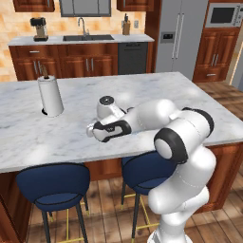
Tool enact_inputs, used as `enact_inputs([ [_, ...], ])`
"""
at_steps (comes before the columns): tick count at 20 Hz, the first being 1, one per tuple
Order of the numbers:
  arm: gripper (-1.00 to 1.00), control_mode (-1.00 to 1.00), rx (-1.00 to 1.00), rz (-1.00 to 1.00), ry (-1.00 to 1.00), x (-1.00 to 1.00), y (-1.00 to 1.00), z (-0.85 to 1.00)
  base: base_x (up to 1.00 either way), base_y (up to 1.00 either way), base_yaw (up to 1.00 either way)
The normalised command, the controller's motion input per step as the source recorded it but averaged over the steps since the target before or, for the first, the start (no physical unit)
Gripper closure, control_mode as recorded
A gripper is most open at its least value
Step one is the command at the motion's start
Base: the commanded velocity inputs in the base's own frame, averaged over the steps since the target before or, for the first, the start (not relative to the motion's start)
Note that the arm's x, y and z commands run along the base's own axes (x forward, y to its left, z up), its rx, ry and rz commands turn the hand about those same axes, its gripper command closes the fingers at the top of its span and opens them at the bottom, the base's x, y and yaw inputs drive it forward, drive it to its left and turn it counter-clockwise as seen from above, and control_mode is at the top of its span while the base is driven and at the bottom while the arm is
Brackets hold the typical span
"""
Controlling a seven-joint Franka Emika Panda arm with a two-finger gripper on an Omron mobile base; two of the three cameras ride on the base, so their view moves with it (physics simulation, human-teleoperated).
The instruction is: Stack the yogurt containers by placing the smaller containers on top of the larger containers.
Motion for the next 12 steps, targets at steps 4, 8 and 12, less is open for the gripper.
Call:
enact_inputs([
  [4, -1.00, -1.00, 0.09, 0.00, 0.00, 0.25, 0.00, 0.00, 0.00, 0.00, 0.00],
  [8, -1.00, -1.00, 0.03, 0.00, 0.00, 0.34, 0.00, 0.00, 0.00, 0.00, 0.00],
  [12, -1.00, -1.00, 0.00, 0.00, 0.00, 0.37, 0.01, -0.01, 0.00, 0.00, 0.00],
])
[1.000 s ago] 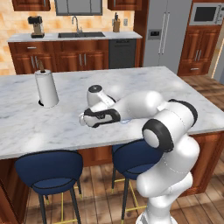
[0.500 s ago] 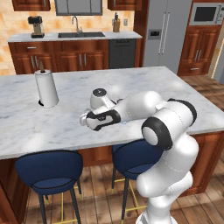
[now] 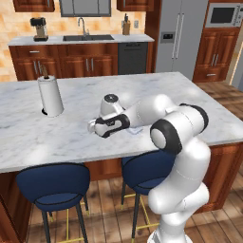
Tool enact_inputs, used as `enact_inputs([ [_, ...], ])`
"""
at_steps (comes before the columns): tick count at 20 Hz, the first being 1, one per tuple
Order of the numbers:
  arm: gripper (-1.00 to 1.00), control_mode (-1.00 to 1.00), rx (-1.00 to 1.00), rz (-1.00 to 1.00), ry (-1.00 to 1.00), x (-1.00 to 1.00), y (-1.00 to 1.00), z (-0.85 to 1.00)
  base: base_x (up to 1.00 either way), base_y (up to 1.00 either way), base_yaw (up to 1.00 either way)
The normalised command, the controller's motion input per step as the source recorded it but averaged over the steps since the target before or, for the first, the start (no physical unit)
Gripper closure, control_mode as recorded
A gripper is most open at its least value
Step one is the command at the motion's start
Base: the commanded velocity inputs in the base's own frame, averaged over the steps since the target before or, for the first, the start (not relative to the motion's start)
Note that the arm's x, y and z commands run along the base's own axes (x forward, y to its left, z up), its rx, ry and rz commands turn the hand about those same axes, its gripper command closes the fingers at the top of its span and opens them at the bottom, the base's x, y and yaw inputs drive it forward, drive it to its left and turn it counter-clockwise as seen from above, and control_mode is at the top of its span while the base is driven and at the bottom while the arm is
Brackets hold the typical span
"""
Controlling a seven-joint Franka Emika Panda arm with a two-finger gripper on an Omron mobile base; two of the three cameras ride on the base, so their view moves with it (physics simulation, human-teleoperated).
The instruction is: Stack the yogurt containers by placing the smaller containers on top of the larger containers.
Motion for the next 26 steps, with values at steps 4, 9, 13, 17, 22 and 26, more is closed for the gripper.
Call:
enact_inputs([
  [4, -1.00, -1.00, 0.00, 0.00, 0.00, 0.36, 0.03, -0.09, 0.00, 0.00, 0.00],
  [9, -1.00, -1.00, 0.00, 0.00, 0.00, 0.27, 0.10, -0.25, 0.00, 0.00, 0.00],
  [13, -1.00, -1.00, 0.00, 0.00, 0.00, 0.04, 0.28, -0.20, 0.00, 0.00, 0.00],
  [17, -1.00, -1.00, 0.00, 0.00, 0.00, 0.06, 0.21, -0.14, 0.00, 0.00, 0.00],
  [22, -1.00, -1.00, 0.00, 0.00, 0.00, 0.23, 0.00, -0.19, 0.00, 0.00, 0.00],
  [26, -1.00, -1.00, 0.00, 0.00, 0.00, 0.28, 0.00, -0.17, 0.00, 0.00, 0.00],
])
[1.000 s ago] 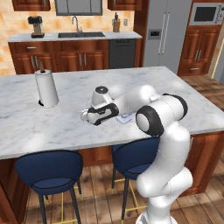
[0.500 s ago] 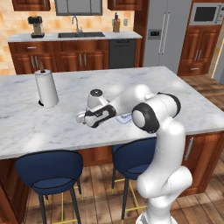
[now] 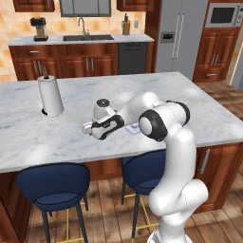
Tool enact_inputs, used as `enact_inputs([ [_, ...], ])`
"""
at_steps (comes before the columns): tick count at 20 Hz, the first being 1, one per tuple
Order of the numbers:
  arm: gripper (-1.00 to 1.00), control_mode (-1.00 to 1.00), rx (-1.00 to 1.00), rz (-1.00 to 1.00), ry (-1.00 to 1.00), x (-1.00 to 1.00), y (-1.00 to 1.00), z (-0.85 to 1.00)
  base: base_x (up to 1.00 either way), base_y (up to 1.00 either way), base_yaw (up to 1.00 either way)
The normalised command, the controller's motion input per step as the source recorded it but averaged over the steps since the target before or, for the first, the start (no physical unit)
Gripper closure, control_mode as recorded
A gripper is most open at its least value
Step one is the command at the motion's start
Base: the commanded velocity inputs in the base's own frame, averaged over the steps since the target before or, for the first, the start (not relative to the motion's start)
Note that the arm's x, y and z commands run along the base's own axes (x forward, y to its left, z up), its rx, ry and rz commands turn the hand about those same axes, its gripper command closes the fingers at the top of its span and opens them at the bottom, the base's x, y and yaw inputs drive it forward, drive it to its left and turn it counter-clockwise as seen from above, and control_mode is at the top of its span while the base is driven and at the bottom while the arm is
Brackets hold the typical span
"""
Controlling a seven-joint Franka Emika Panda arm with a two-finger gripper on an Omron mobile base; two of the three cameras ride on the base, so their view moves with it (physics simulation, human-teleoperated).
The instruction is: Stack the yogurt containers by placing the smaller containers on top of the larger containers.
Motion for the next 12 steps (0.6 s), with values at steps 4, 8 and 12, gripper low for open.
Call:
enact_inputs([
  [4, -1.00, -1.00, 0.00, 0.00, 0.00, 0.27, 0.00, -0.04, 0.00, 0.00, 0.00],
  [8, -1.00, -1.00, 0.00, 0.00, 0.00, 0.30, 0.03, 0.00, 0.00, 0.00, 0.00],
  [12, -1.00, -1.00, 0.00, 0.00, 0.00, 0.28, 0.04, -0.01, 0.00, 0.00, 0.00],
])
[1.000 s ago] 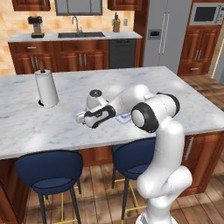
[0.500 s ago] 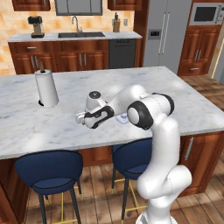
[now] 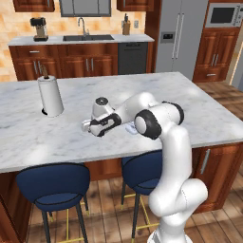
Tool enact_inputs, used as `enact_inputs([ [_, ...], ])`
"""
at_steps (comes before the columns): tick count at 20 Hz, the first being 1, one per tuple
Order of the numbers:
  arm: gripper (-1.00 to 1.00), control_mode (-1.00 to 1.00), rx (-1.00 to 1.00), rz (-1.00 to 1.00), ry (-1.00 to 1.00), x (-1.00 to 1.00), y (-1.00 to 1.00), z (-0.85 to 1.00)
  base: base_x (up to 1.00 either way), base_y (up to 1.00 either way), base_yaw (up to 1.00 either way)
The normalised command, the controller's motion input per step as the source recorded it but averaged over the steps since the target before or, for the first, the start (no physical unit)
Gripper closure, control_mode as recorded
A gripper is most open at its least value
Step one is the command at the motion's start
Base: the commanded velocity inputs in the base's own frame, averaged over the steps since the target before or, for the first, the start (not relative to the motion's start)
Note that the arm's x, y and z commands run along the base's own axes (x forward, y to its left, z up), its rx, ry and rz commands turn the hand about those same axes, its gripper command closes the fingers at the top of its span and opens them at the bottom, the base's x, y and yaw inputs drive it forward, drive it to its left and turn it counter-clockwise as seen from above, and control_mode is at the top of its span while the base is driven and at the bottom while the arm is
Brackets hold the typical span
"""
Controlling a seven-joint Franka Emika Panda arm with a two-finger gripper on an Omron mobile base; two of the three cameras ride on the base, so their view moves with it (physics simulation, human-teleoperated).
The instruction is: Stack the yogurt containers by placing the smaller containers on top of the larger containers.
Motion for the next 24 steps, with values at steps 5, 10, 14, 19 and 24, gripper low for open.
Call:
enact_inputs([
  [5, -1.00, -1.00, 0.00, 0.00, 0.00, 0.22, 0.10, -0.06, 0.00, 0.00, 0.00],
  [10, -1.00, -1.00, 0.00, 0.00, 0.00, 0.20, 0.06, -0.17, 0.00, 0.00, 0.00],
  [14, -1.00, -1.00, 0.00, 0.00, 0.00, 0.16, 0.00, -0.22, 0.00, 0.00, 0.00],
  [19, 1.00, -1.00, 0.00, 0.00, 0.00, 0.16, 0.02, -0.17, 0.00, 0.00, 0.00],
  [24, 1.00, -1.00, 0.00, 0.00, 0.00, 0.13, 0.10, -0.04, 0.00, 0.00, 0.00],
])
